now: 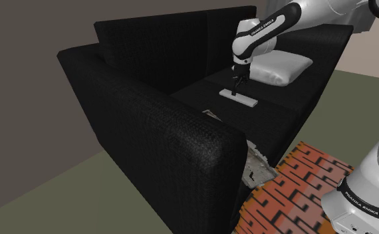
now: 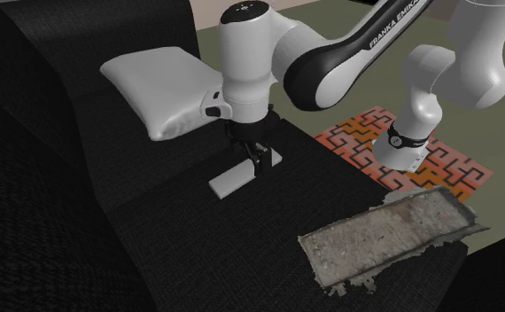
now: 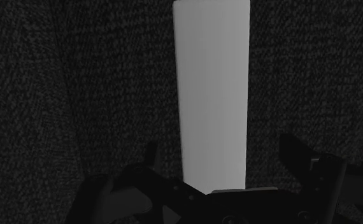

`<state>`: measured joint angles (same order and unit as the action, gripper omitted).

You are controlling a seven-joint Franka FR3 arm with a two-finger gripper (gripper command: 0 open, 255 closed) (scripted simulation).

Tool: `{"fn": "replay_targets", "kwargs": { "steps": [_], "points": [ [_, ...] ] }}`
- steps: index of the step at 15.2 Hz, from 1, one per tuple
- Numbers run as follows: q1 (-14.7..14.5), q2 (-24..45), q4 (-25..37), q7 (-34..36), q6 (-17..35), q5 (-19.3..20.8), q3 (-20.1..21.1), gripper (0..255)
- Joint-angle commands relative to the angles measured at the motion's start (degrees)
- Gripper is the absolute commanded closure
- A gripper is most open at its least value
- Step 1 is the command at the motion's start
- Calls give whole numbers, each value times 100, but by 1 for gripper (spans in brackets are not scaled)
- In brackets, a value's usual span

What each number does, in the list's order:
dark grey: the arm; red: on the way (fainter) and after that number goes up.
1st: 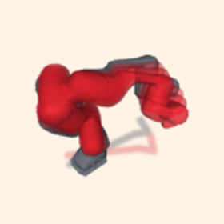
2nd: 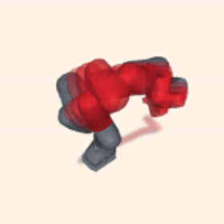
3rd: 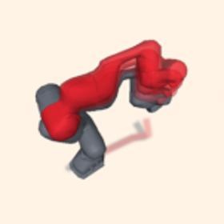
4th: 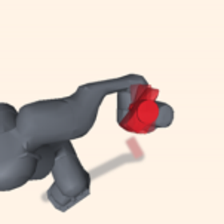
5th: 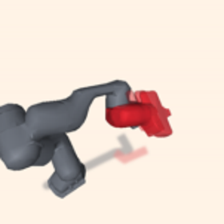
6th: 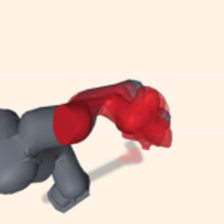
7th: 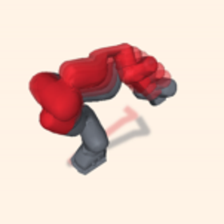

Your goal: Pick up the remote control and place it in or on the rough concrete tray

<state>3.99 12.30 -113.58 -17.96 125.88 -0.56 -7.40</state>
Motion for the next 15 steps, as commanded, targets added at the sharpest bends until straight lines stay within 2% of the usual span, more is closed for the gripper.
{"fn": "replay_targets", "kwargs": {
  "steps": [1,5,12,13,15],
  "points": [
    [5,77,-64,-10,142,-13,2,0],
    [14,224,-160,-26,384,-37,8,0],
    [14,225,-158,-27,383,-37,8,0],
    [14,225,-158,-27,383,-37,8,255],
    [14,225,-158,-27,383,-37,8,255]
  ]
}}
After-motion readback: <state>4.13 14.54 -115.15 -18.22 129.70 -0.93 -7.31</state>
